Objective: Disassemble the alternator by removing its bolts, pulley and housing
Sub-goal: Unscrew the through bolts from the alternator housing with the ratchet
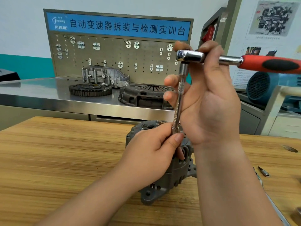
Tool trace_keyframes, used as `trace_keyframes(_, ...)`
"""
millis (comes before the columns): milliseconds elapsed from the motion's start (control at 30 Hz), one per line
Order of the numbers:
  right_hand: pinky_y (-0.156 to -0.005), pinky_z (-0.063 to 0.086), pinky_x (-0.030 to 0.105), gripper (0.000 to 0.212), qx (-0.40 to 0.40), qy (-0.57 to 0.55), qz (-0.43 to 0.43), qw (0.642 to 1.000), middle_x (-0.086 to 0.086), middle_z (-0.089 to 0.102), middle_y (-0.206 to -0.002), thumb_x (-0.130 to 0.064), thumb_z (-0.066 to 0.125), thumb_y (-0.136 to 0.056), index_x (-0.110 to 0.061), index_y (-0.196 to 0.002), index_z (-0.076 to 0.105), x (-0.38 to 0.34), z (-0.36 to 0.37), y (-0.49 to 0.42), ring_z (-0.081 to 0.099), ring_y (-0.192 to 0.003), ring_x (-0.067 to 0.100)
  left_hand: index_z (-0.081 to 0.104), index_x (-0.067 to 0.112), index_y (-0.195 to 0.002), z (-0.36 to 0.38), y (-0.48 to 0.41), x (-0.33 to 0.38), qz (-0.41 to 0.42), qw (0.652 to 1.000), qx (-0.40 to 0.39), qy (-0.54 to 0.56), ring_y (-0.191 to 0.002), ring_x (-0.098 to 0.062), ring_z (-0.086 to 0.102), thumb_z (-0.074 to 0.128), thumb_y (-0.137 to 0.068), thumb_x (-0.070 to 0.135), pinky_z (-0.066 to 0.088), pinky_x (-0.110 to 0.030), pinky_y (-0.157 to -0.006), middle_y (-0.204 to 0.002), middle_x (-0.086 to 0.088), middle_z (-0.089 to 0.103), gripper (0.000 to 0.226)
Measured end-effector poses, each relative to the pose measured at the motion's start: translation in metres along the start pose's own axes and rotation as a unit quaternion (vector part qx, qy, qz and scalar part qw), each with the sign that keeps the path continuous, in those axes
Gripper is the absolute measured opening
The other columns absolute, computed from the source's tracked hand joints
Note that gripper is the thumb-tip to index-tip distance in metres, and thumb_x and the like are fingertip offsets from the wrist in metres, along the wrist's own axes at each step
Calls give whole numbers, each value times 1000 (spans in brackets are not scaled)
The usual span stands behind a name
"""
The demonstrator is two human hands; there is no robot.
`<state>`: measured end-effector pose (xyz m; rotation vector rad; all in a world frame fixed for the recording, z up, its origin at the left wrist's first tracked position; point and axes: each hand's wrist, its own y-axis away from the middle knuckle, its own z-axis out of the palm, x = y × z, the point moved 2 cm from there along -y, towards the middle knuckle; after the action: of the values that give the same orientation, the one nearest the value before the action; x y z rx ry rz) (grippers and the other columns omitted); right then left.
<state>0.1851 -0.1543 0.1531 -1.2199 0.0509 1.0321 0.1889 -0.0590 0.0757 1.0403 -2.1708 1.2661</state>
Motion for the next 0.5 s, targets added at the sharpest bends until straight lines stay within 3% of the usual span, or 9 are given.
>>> trace_keyframes(67, -52, 50, 28, 13, 51, 169, -108, 978, 6, 60, -102, -19, 40, -101, -20, -93, 50, -5, -4, 0, 63, -65, 23, 62, 28, -83, 1, -2, 1, -20, 1000, -7, -11, -74, -6, 65, 39, -96, 44, 53, -43, -74, -73, 22, 69, 31)
trace_keyframes(167, -60, 52, 39, 14, 40, 436, -304, 846, -5, 53, -89, -6, 46, -99, -19, -94, 48, -9, -4, 1, 57, -72, 23, 63, 29, -87, 2, -2, 3, -32, 999, -5, -18, -73, -5, 64, 38, -85, 50, 54, -42, -72, -77, 26, 68, 33)
trace_keyframes(200, -60, 50, 42, 15, 33, 469, -335, 816, -9, 50, -87, -5, 46, -98, -20, -95, 47, -8, -2, 2, 55, -71, 21, 65, 30, -90, 2, -2, 2, -32, 999, -4, -14, -75, -4, 64, 39, -86, 50, 54, -42, -73, -80, 26, 68, 33)
trace_keyframes(233, -59, 50, 44, 15, 35, 474, -345, 810, -11, 49, -86, -5, 47, -98, -20, -96, 46, -7, -1, 2, 55, -70, 20, 66, 31, -94, 3, -1, 2, -31, 1000, -1, -7, -79, -4, 65, 40, -91, 47, 55, -43, -75, -84, 25, 69, 30)
trace_keyframes(267, -58, 51, 42, 14, 41, 458, -335, 822, -9, 51, -86, -6, 47, -98, -20, -96, 47, -5, 0, 3, 56, -69, 21, 66, 31, -96, 3, -1, 1, -31, 1000, 3, 0, -81, -4, 65, 42, -95, 45, 54, -43, -77, -87, 24, 70, 28)
trace_keyframes(367, -55, 52, 28, 11, 58, 316, -213, 923, 7, 60, -102, -12, 45, -99, -20, -96, 51, -3, 2, 3, 65, -68, 28, 65, 26, -95, 3, 0, 1, -17, 1000, 11, 8, -81, -6, 64, 38, -90, 47, 53, -44, -77, -85, 21, 70, 35)
trace_keyframes(433, -50, 50, 25, 14, 62, 187, -113, 974, 5, 65, -108, -18, 39, -102, -21, -95, 51, -2, 1, 2, 67, -61, 23, 63, 19, -91, 2, 1, 2, 2, 1000, 8, 17, -79, -11, 65, 38, -90, 44, 52, -45, -76, -80, 15, 70, 35)
trace_keyframes(500, -48, 47, 23, 18, 56, 43, -26, 997, 0, 68, -105, -24, 34, -103, -22, -95, 50, -1, -2, 0, 65, -58, 18, 60, 18, -89, 1, 1, 1, 11, 1000, 0, 21, -76, -17, 66, 38, -91, 41, 52, -47, -74, -77, 12, 70, 32)
